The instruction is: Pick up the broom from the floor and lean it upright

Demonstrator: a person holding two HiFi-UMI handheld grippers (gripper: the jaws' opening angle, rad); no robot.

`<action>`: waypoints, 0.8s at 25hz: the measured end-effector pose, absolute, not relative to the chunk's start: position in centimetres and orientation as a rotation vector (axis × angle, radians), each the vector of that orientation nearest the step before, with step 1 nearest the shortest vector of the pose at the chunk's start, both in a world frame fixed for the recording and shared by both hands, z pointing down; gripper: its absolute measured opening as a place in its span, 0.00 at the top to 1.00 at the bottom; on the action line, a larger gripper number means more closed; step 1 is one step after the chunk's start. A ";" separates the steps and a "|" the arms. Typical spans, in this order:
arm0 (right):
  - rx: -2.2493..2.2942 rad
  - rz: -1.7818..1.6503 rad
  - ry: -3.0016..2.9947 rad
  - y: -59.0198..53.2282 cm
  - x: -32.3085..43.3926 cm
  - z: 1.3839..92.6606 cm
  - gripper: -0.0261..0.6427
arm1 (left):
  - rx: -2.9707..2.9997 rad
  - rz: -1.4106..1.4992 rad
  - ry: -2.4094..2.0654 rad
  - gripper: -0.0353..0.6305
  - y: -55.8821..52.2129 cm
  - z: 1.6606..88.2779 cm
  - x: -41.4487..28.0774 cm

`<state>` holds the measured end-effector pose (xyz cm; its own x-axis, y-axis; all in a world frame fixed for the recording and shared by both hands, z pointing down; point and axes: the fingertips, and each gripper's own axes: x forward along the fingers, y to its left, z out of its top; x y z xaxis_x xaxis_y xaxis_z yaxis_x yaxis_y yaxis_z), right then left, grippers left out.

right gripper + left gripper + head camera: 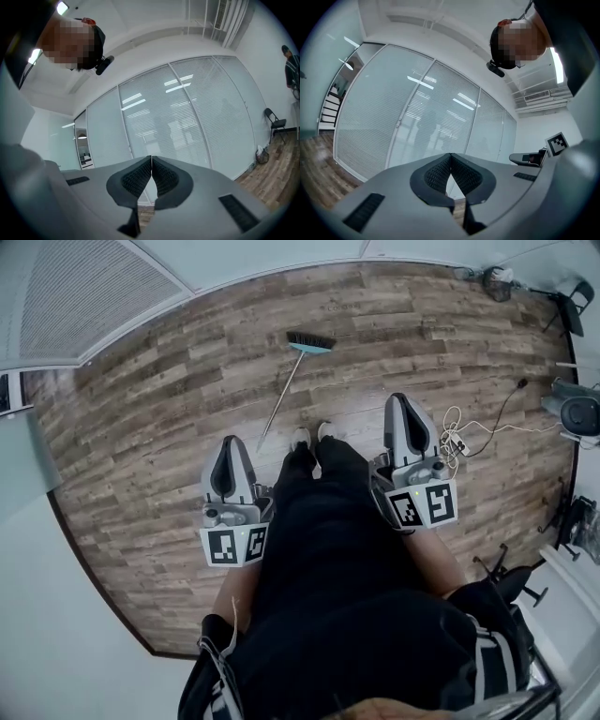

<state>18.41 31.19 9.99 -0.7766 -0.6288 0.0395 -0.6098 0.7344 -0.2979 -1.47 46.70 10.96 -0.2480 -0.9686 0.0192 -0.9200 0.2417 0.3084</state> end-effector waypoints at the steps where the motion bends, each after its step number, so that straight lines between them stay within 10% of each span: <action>1: -0.999 -0.428 2.877 30.8 18.4 9.8 0.93 | 1.766 -0.341 -2.328 0.92 46.8 10.8 -1.4; 20: -0.430 -0.350 3.392 29.6 6.6 24.6 0.93 | 1.500 -0.329 -2.418 0.92 46.4 18.0 -3.0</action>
